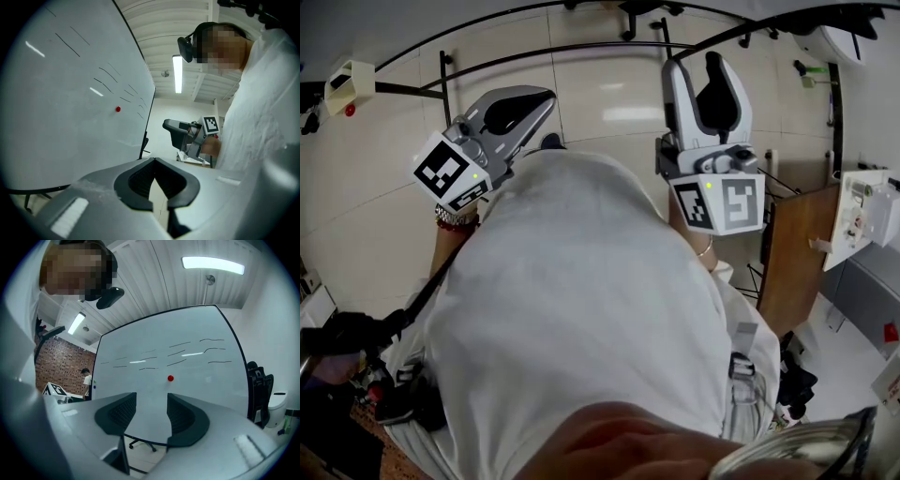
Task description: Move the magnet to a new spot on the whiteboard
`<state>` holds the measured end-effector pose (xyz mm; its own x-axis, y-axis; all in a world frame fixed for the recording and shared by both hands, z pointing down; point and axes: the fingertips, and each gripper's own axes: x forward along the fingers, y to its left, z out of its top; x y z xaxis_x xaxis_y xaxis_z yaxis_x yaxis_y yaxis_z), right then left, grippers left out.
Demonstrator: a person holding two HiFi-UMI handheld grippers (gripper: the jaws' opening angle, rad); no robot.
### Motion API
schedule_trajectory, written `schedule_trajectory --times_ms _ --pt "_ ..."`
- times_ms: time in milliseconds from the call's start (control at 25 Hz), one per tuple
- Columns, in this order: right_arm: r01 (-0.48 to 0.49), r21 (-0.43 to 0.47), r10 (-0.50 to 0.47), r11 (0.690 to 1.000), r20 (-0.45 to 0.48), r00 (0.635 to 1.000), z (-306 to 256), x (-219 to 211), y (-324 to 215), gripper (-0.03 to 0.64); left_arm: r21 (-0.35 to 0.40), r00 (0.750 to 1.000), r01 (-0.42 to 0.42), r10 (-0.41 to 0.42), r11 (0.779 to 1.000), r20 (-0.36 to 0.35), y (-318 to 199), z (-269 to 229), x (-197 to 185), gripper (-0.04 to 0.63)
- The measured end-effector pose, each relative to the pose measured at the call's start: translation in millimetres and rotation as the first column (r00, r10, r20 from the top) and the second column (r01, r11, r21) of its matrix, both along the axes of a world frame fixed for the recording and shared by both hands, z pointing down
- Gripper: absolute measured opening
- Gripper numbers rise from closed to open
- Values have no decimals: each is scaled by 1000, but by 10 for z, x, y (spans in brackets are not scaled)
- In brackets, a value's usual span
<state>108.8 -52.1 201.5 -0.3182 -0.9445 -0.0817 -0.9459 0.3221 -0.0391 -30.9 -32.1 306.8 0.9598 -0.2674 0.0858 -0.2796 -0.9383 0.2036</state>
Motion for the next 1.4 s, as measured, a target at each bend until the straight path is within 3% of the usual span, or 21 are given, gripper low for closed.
schedule_trajectory --times_ms 360,600,720,960,1400 --pt "104 26 -104 994 -6 995 97 184 820 199 -10 998 16 -16 1000 54 802 122 407 6" --pt "125 -19 -125 992 15 992 248 561 1525 198 -33 998 26 -23 999 62 1538 137 831 6" --pt "123 -41 -123 992 12 992 352 626 1795 198 -47 997 32 -29 998 75 1848 225 842 6" --pt "138 -85 -136 987 22 990 521 546 1960 195 -81 997 47 -42 996 59 1956 271 835 6" --pt "177 -14 -176 984 36 984 346 322 1998 195 -47 999 -8 10 999 52 2020 167 922 6"
